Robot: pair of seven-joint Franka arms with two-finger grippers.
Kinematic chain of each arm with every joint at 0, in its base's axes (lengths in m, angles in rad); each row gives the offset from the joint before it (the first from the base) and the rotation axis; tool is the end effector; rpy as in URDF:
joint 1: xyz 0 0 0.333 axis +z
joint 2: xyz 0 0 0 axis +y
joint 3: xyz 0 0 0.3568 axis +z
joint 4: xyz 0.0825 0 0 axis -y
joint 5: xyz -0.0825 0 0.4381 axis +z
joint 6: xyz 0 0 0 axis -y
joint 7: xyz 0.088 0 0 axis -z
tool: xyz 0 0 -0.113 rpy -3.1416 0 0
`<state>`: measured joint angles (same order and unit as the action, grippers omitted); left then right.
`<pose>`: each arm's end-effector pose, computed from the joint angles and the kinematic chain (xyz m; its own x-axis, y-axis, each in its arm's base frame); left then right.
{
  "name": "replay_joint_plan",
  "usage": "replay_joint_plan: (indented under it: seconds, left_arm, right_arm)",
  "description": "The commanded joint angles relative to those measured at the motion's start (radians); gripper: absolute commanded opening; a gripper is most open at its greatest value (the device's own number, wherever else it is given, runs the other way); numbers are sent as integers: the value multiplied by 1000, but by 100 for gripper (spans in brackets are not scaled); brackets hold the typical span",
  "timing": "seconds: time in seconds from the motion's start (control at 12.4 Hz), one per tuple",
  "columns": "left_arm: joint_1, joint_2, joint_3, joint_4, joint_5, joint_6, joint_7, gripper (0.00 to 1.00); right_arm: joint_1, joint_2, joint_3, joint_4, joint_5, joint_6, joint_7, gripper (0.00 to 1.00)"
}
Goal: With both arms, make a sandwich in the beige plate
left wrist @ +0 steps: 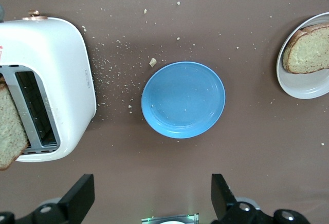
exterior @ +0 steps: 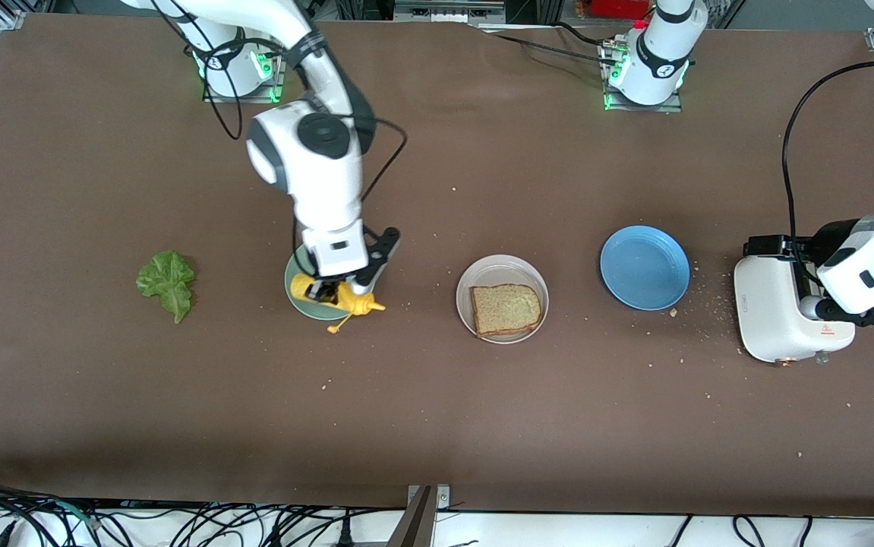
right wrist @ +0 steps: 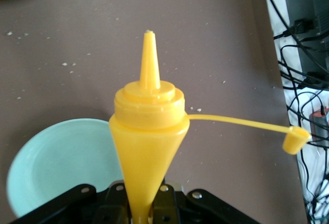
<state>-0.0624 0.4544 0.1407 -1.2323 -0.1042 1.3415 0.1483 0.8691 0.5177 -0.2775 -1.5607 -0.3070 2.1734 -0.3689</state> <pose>0.7195 0.0214 0.5149 0.9416 -0.0904 -0.3244 -0.0641 -0.9938 0.0909 0.6283 0.4452 0.3732 0.4085 0.9091 -0.0821 0.8526 -0.3479 0.3899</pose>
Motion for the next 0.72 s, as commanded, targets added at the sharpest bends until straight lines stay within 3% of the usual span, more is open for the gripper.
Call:
replay_joint_plan:
  seconds: [0.0, 0.32, 0.64]
  left_arm:
    - [-5, -2, -3, 4, 34, -12, 4, 100]
    - [-5, -2, -4, 4, 34, -12, 4, 100]
    - [-5, 0, -4, 4, 34, -12, 5, 100]
  right_arm:
    - [92, 112, -16, 175, -105, -214, 100, 0]
    - [214, 206, -16, 255, -208, -383, 267, 0]
    - [289, 292, -16, 323, -215, -388, 425, 0]
